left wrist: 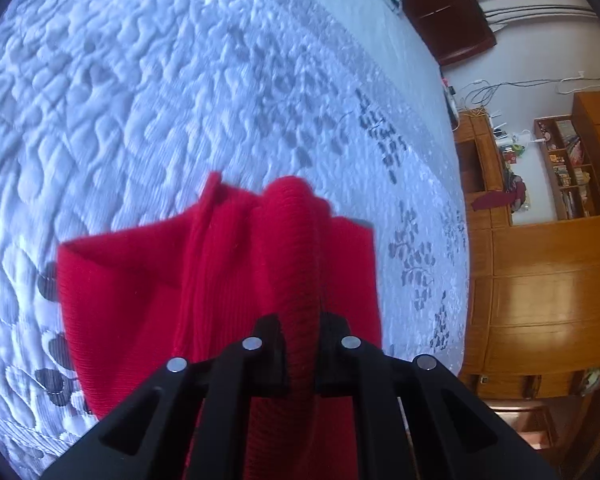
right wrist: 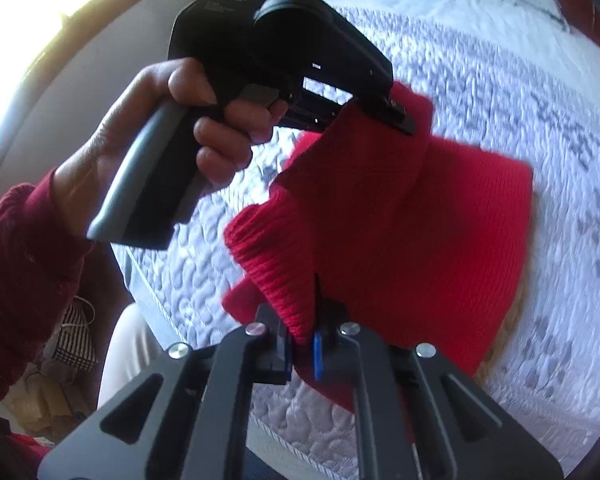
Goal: Fold small clothes
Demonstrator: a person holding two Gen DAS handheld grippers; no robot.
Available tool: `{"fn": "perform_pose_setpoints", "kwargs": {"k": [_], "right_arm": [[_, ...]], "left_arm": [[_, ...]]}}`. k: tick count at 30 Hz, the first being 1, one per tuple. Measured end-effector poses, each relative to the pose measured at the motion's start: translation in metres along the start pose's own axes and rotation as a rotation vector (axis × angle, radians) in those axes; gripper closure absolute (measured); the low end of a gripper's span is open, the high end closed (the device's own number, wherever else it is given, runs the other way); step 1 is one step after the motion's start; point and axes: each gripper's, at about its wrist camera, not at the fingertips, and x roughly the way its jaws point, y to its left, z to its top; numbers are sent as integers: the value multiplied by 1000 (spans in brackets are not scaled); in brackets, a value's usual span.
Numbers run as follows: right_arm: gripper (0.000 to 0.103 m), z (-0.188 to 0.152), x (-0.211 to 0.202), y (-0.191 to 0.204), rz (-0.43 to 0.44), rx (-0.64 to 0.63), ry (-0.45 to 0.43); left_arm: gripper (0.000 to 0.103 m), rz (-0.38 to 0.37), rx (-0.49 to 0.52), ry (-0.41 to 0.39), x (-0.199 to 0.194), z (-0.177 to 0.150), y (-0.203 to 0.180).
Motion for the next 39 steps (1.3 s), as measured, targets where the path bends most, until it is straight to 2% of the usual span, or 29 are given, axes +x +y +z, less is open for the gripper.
{"fn": "perform_pose_setpoints", "kwargs": {"k": [2, 5, 8, 10, 12, 15, 17, 21, 25, 31, 34, 36, 39], "right_arm": [[97, -4, 6, -2, -8, 6, 15], [97, -5, 6, -6, 11, 32, 10], [97, -2, 0, -9, 21, 46, -10], [97, 1, -5, -11, 29, 57, -23], [97, 3, -7, -14, 32, 72, -31], [97, 7, -11, -17, 28, 91, -38], [97, 9, -14, -18, 20, 93, -44], [97, 10, -24, -22, 13, 108, -70], [97, 12, -33, -25, 8, 108, -85], [97, 8, -37, -25, 8, 95, -88], [97, 7, -38, -28, 14, 99, -91], [97, 7, -40, -30, 20, 102, -94], [97, 6, -42, -33, 26, 106, -97]], "left_arm": [[93, 15, 2, 1, -1, -5, 4], [82, 52, 28, -20, -18, -14, 6], [54, 104, 43, -34, -38, -26, 11], [49, 110, 25, -28, -47, -32, 16], [39, 74, -10, -12, -51, -39, 21], [37, -26, -80, 22, -53, -52, 27], [36, -44, -107, 37, -50, -58, 28], [36, -78, -159, 101, -37, -65, 28], [36, -69, -149, 124, -26, -66, 20], [40, -58, -166, 112, -10, -33, 22], [51, -51, -186, 127, 4, -14, 25], [68, -40, -184, 131, 11, -5, 26], [86, -21, -167, 129, 17, 5, 26]]}}
